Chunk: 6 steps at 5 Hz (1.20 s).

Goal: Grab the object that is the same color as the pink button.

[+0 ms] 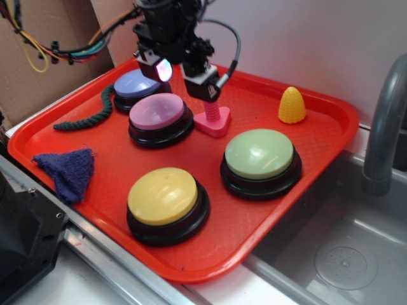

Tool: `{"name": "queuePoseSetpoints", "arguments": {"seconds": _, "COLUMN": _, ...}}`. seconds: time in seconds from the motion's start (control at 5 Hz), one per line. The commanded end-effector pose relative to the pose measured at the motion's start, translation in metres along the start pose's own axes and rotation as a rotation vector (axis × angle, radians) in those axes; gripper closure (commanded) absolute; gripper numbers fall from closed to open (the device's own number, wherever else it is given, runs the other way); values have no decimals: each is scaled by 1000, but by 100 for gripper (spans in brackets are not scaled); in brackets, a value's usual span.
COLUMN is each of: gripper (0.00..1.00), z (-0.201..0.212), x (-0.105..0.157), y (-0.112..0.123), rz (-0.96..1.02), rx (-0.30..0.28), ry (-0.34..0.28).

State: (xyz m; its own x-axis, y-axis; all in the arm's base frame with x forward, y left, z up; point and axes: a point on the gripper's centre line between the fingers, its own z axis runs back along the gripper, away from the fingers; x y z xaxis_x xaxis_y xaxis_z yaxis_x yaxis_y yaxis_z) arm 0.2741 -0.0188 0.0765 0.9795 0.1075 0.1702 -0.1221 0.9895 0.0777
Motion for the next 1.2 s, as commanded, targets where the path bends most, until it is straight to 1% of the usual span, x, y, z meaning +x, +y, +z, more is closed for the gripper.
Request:
{"name": "queuePoseSetpoints", "arguments": {"seconds": 0.0, "gripper": 0, "z": -15, "x": 27, "y": -14, "rz": -31, "rx": 13, "ry": -51}}
{"name": "queuePoseSetpoints", "arguments": {"seconds": 0.2, "gripper": 92, "z": -18, "x": 32, "y": -18, "rz": -61, "rx": 21, "ry": -97}}
{"name": "queuePoseSetpoints", "arguments": {"seconds": 0.4, "gripper": 100, "z": -27, "x": 36, "y": -17, "rz": -43, "rx": -24, "ry": -43}}
{"name": "queuePoseSetpoints", "arguments": {"seconds": 0.6, "gripper": 100, "z": -19, "x": 45, "y": -27, "rz": -41, "rx": 22, "ry": -80}}
{"name": "queuePoseSetpoints", "arguments": {"seconds": 0.8, "gripper": 100, "z": -17, "x": 50, "y": -27, "rz": -47, "rx": 37, "ry": -61}}
{"name": "queuePoseSetpoints", "arguments": {"seconds": 1.0, "gripper": 100, "z": -5, "x": 57, "y": -26, "rz": -46, "rx": 25, "ry": -70}}
